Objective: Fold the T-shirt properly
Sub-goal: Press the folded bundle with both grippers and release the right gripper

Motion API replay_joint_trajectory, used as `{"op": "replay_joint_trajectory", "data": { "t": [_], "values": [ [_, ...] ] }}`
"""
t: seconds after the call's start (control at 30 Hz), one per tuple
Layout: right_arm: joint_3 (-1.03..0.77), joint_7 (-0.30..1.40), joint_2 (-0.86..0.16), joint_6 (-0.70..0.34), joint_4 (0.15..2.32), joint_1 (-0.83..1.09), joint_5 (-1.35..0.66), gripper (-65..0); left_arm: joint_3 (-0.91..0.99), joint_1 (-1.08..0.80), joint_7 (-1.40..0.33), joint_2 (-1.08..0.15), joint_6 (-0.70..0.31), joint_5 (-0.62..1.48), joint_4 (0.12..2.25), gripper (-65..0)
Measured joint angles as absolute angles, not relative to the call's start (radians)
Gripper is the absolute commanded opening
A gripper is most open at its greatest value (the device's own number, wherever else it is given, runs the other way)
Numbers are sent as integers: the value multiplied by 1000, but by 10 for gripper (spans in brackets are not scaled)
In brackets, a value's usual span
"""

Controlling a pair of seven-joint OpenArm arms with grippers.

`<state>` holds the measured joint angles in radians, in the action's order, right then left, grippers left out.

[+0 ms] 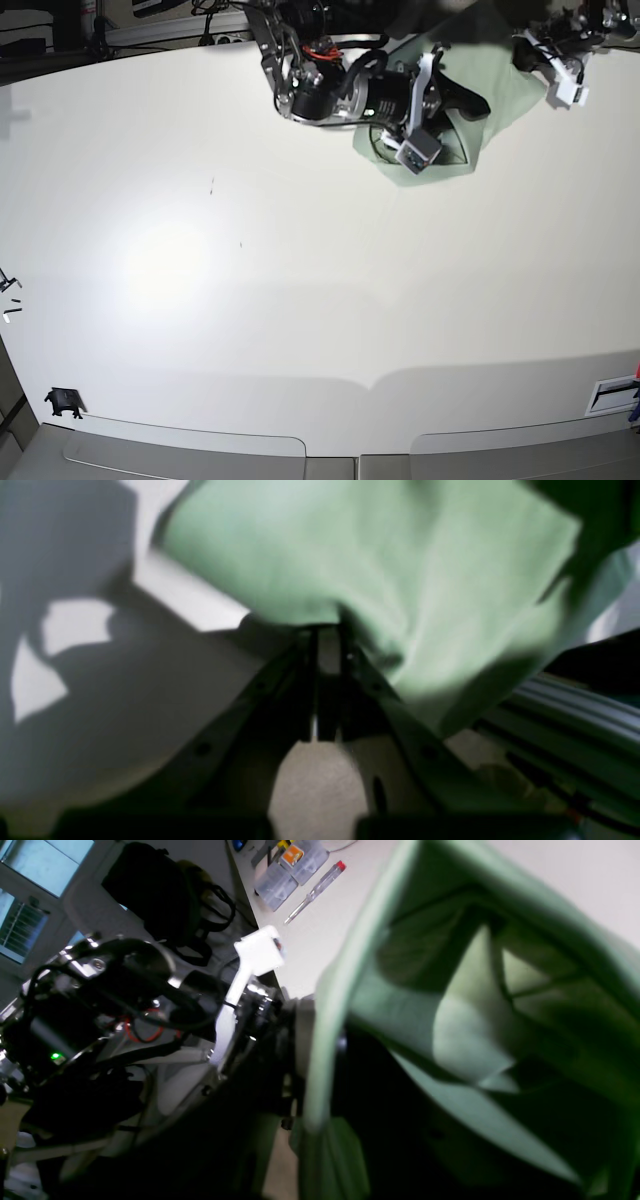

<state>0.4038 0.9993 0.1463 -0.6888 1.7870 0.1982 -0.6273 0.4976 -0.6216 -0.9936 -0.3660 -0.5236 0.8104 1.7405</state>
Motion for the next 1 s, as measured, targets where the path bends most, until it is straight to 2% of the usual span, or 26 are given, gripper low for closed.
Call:
{"op": "replay_joint_trajectory", "data": {
  "t": [0.13, 0.3, 0.43, 0.6, 0.7, 1.0],
  "values": [
    [404, 999, 147, -688, 1787, 159, -597, -650, 468, -549, -994, -366, -500, 766, 1740, -650],
    [404, 1002, 147, -621, 1787, 120, -506, -650, 464, -460, -987, -366, -475, 745, 1740, -650],
    [404, 1003, 146, -598, 1787, 111, -514, -650, 464, -423, -972, -366, -474, 743, 1740, -650],
    [404, 1000, 146, -598, 1787, 113, -627, -650, 464, -412, -939, -366, -474, 690, 1740, -650],
    [404, 965, 146, -596, 1787, 113, -629, -650, 464, -412, -939, -366, -475, 690, 1740, -650],
    [548, 846, 144, -550, 1713, 105, -466, -650, 464, -413, -938, -366, -475, 691, 1702, -650]
  ]
}}
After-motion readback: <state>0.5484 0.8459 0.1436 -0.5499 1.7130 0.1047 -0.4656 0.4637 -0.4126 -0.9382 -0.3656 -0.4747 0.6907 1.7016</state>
